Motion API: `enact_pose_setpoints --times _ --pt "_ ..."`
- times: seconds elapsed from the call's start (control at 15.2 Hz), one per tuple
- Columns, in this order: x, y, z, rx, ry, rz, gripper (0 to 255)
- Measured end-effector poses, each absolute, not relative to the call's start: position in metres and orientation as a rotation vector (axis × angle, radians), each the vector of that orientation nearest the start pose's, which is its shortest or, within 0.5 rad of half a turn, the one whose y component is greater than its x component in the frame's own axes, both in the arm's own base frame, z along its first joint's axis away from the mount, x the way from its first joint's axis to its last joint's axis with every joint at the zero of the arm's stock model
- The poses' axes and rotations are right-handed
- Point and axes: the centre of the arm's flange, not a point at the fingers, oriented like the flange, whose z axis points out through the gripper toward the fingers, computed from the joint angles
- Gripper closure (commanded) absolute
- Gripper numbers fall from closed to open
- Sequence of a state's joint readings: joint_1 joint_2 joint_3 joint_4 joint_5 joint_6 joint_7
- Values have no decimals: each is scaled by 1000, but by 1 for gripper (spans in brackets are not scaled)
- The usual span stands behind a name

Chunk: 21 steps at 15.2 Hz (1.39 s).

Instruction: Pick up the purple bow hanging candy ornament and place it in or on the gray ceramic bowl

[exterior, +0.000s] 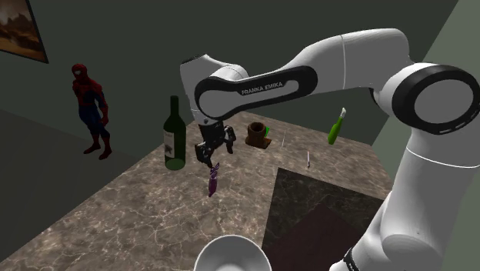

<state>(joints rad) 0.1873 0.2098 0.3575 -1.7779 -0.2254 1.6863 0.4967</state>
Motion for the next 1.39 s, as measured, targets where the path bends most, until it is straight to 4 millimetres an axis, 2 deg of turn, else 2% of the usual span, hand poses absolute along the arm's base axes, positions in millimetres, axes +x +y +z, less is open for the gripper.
enact_pose_setpoints --times 0.13,0.2,0.59,1.06,1.12,1.39 --pt "530 294 413 -3413 -201 306 0" --pt "532 296 408 -3418 -204 307 0" --pt "530 292 376 -3424 -206 308 0" --pt "528 289 370 -3423 -206 307 0" --pt "528 289 370 -3423 -206 307 255" --pt "528 289 370 -3423 -206 307 255"
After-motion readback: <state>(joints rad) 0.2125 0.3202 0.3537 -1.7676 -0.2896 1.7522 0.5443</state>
